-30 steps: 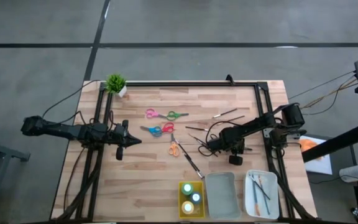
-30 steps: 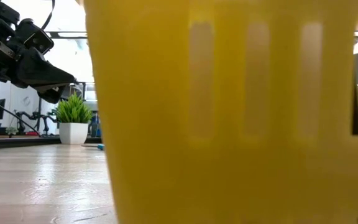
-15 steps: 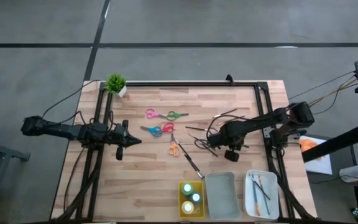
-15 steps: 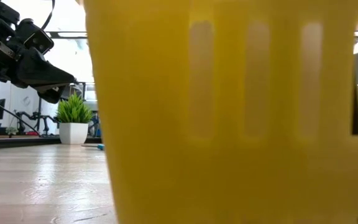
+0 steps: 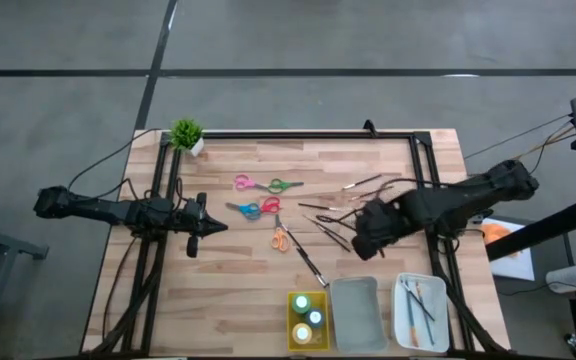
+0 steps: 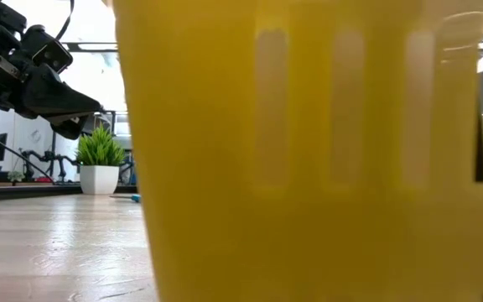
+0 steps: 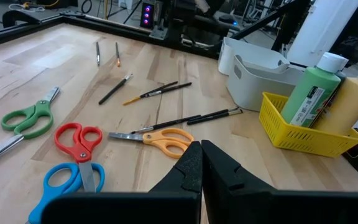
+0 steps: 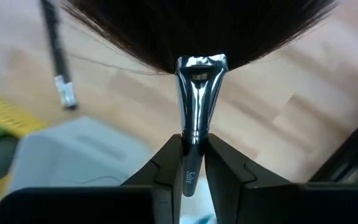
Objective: Pick & Place Paint Supplies
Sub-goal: Put the silver brush into the white bin
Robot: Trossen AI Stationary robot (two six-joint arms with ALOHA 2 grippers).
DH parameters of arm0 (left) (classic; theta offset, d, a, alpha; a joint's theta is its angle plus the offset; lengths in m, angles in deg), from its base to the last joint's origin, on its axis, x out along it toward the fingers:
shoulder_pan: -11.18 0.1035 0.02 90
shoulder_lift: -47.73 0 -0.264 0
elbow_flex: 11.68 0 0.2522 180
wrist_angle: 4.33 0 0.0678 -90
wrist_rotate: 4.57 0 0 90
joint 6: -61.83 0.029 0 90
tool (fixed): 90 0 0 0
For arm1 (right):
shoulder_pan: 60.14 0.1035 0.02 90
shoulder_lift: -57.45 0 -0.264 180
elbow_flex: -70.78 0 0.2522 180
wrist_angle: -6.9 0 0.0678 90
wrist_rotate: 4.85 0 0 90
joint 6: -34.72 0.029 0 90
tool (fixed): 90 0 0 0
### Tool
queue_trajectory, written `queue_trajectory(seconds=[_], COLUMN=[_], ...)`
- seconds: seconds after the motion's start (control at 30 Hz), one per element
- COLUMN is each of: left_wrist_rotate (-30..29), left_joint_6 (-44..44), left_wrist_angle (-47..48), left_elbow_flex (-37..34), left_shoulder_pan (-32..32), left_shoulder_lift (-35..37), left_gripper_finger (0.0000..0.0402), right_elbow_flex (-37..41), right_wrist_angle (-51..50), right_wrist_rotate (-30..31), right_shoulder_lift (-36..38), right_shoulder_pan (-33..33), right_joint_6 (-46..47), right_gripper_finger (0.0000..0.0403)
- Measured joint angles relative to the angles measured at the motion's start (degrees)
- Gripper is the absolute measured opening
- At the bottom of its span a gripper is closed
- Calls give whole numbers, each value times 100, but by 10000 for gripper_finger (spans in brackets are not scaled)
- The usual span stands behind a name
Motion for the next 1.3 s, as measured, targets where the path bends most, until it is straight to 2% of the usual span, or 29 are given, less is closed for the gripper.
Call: queue_trajectory(seconds=[0.17,0.43,0.6,0.8,1.0,1.3], left_wrist_rotate=[0,0,0,1,2,2], left_joint_6=[0,0,0,0,0,0], left_wrist_angle=[2,2,2,2,2,0], left_elbow_flex=[0,0,0,0,0,0], left_shoulder_pan=[-2,-2,-2,-1,-2,-2], left_shoulder_lift=[0,0,0,1,0,2], left_gripper_finger=[0,0,0,0,0,0], right_elbow_flex=[-114,-130,-129,-128,-177,-176], right_wrist_angle=[-35,-117,-77,385,467,538], right_wrist_rotate=[-20,-282,-439,-479,-1015,-1049], right_shoulder_lift=[133,-174,-578,-1295,-2000,-2285], right_shoulder_pan=[992,2657,3447,3774,3774,3818], right_joint_6=[1542,4144,5151,5237,5188,5247], right_gripper_finger=[52,52,52,52,52,52])
